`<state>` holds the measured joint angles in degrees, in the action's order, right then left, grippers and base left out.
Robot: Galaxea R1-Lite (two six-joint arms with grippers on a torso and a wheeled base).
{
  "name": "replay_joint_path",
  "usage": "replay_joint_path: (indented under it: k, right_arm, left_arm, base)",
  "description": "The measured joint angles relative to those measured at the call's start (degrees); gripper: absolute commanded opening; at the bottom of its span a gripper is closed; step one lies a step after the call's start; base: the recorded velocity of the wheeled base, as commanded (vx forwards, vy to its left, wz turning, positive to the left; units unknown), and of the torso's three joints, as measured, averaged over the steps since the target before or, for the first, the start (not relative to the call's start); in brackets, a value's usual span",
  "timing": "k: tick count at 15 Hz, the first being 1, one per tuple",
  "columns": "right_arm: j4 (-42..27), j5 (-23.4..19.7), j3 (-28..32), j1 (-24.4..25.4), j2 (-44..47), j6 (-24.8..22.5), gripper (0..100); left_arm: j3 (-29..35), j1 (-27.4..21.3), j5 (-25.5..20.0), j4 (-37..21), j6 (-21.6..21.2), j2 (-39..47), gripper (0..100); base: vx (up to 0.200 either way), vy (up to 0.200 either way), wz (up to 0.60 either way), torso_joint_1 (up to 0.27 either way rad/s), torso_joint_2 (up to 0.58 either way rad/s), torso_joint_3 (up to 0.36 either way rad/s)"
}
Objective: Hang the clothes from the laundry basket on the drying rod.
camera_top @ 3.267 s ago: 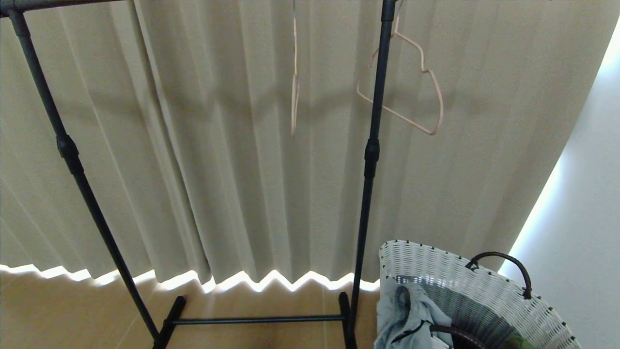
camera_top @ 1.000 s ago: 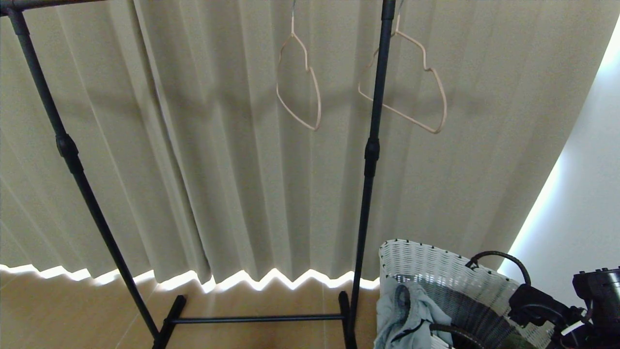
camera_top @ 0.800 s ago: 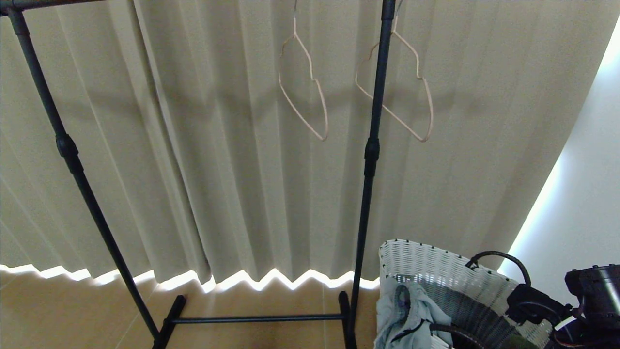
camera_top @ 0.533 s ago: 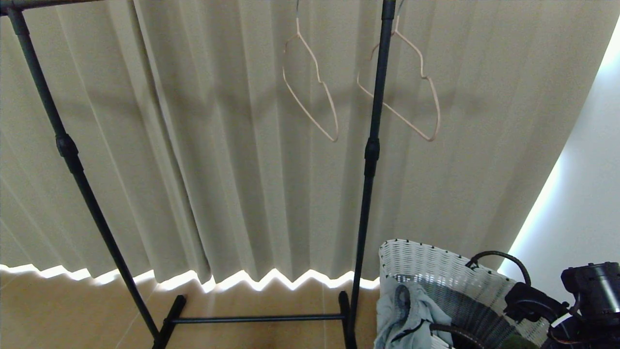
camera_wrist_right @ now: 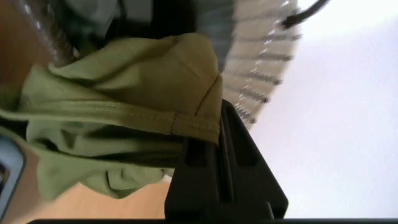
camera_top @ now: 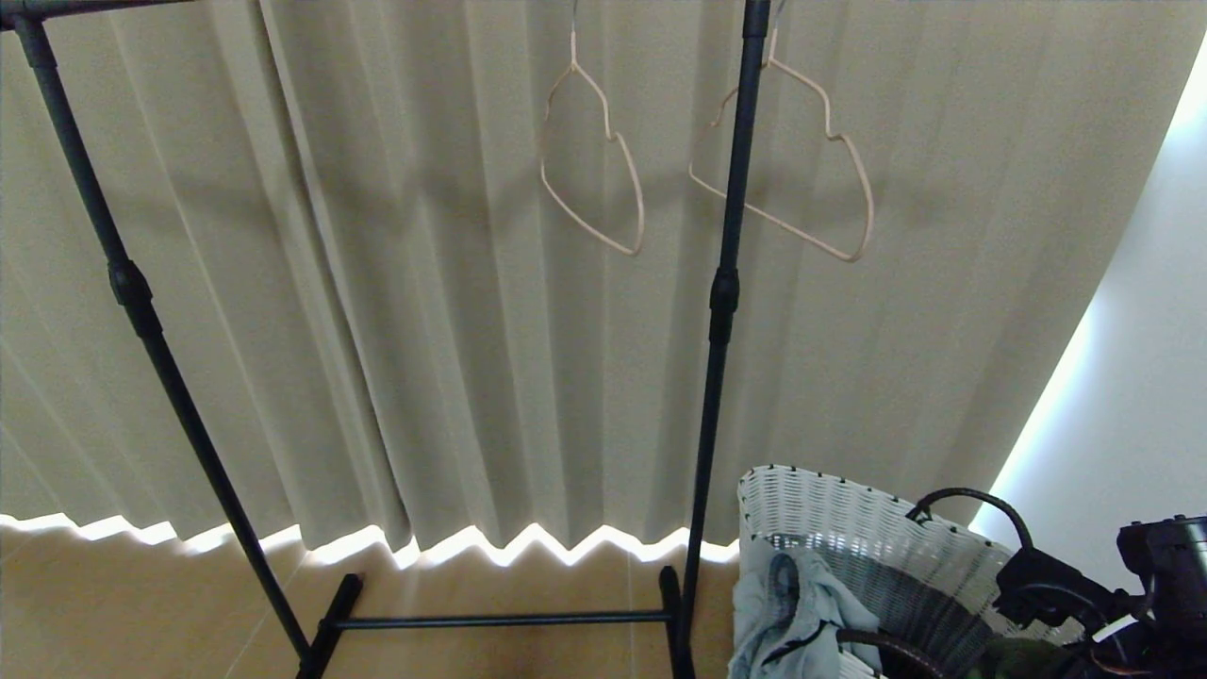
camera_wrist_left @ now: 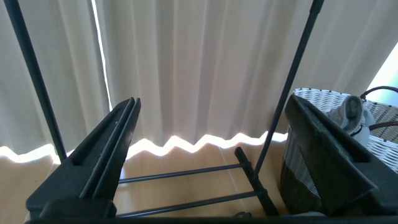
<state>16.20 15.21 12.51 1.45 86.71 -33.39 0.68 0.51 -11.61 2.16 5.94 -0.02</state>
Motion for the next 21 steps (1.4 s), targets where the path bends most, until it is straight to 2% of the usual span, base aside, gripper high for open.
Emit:
replay_joint_path:
  k: [5,10,12,15,17,18,21]
  right_arm:
    - [-0.48,-0.5,-0.85,-0.41,-16.31,2.35,0]
    - [-3.1,-0.6,-0.99,-0.66,-35.95,11.34,0]
    - [-6.06,-0.72,-0.8,-0.68,-43.23,12.97,0]
    - [-7.09,-1.37,-0.59,-0.61,-49.45,16.64,0]
    - [-7.17,-1.43,-0.61,-0.57,-51.21,18.07,0]
    - [-7.23,-1.65,-0.8,-0.57,-51.69,18.35,0]
    - [-7.62,-2.19,-0.9,-0.52,-52.43,18.4,0]
  left_arm:
    - [0.0,0.0,0.01,0.02,0.02,0.0,100]
    - [0.0,0.0,0.0,0.02,0.0,0.0,100]
    - [0.0,0.0,0.01,0.02,0.02,0.0,100]
    - [0.0,0.0,0.0,0.02,-0.15,0.0,100]
    - [-0.02,0.0,-0.13,0.02,-2.15,0.0,100]
    - [-0.09,0.0,-0.21,-0.02,-3.78,0.0,100]
    - [-0.2,0.0,-0.35,-0.06,-4.74,0.0,100]
  base:
    - [0.0,0.0,0.0,0.0,0.0,0.0]
    - [0.0,0.0,0.0,0.0,0.0,0.0]
    - [0.0,0.0,0.0,0.0,0.0,0.0]
    - [0.0,0.0,0.0,0.0,0.0,0.0]
    - [0.0,0.0,0.0,0.0,0.0,0.0]
    - [0.0,0.0,0.0,0.0,0.0,0.0]
    - [0.0,0.0,0.0,0.0,0.0,0.0]
